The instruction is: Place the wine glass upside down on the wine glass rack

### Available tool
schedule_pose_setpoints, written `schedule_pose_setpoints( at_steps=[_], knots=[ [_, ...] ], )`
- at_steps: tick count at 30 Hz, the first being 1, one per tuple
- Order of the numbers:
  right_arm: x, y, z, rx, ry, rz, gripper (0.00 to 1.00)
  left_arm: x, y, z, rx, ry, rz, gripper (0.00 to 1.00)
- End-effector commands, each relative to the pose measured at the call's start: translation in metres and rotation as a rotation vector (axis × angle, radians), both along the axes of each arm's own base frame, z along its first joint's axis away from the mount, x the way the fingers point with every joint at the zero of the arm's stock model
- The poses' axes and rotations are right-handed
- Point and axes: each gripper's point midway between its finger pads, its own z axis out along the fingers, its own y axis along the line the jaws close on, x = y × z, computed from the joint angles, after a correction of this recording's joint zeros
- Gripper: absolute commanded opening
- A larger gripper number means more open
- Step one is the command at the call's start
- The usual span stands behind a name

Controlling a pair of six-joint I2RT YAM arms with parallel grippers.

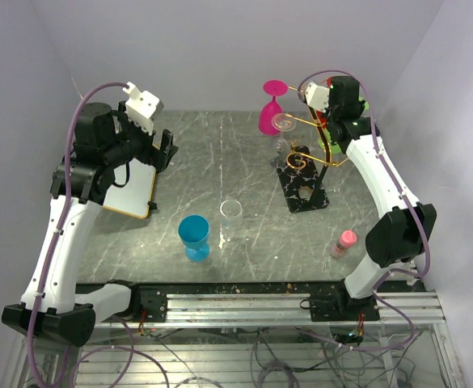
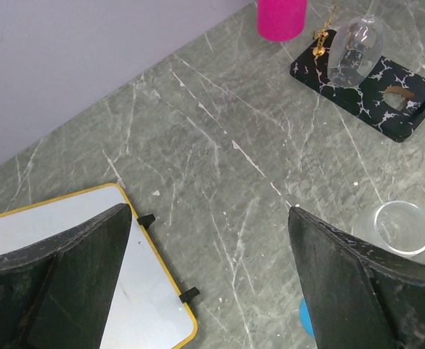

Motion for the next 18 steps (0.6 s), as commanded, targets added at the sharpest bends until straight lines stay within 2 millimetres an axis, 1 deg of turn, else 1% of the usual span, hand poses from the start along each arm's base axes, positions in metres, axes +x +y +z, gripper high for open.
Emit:
schedule_pose_setpoints(
  at_steps=[1,5,11,18],
  knots=[
    [0.000,-0.013,0.006,-0.023,-0.020,-0.042,0.00,0.005,-0.003,0.007,-0.025,-0.025,-0.018,0.99],
    [-0.002,-0.017,0.006,-0.020,-0.018,-0.049,0.00,0.005,-0.004,0.007,-0.027,-0.023,-0.022,0.99],
    [-0.004,-0.018,0.004,-0.017,-0.008,-0.049,0.00,0.007,-0.005,0.005,-0.032,-0.017,-0.025,0.99],
    [-0.014,-0.018,0.001,-0.001,0.010,-0.040,0.00,0.007,-0.005,0.004,-0.029,-0.018,-0.025,0.99]
  ],
)
